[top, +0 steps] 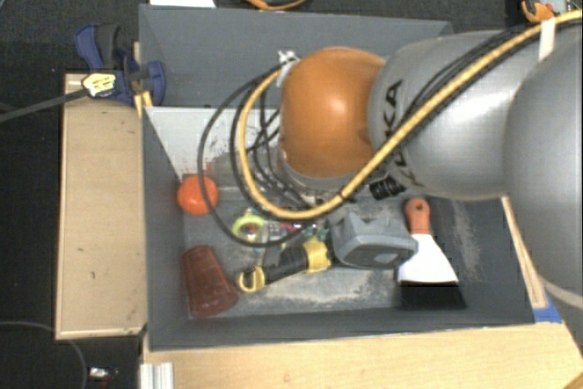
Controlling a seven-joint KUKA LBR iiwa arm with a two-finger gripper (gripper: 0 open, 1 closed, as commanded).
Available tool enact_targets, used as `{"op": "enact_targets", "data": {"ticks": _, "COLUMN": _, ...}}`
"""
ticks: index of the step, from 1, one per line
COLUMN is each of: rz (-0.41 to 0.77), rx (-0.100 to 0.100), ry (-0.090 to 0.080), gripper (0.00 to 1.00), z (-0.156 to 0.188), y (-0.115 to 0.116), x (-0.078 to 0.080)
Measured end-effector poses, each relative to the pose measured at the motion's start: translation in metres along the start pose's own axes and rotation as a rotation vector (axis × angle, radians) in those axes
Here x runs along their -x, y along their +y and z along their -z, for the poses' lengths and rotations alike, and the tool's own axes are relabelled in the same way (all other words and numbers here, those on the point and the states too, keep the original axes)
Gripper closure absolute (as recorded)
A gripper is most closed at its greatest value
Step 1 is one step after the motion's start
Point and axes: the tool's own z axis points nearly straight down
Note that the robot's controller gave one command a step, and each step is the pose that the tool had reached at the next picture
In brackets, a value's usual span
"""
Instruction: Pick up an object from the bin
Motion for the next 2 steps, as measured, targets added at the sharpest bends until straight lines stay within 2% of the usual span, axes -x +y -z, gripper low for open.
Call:
{"op": "enact_targets", "data": {"ticks": 1, "rz": 0.006, "rx": 0.0, "ry": 0.0, "gripper": 0.0, "z": 0.0, "y": 0.0, "x": 0.0}}
{"op": "enact_targets", "data": {"ticks": 2, "rz": -0.052, "rx": 0.0, "ry": 0.001, "gripper": 0.0, "z": -0.045, "y": -0.006, "x": 0.021}}
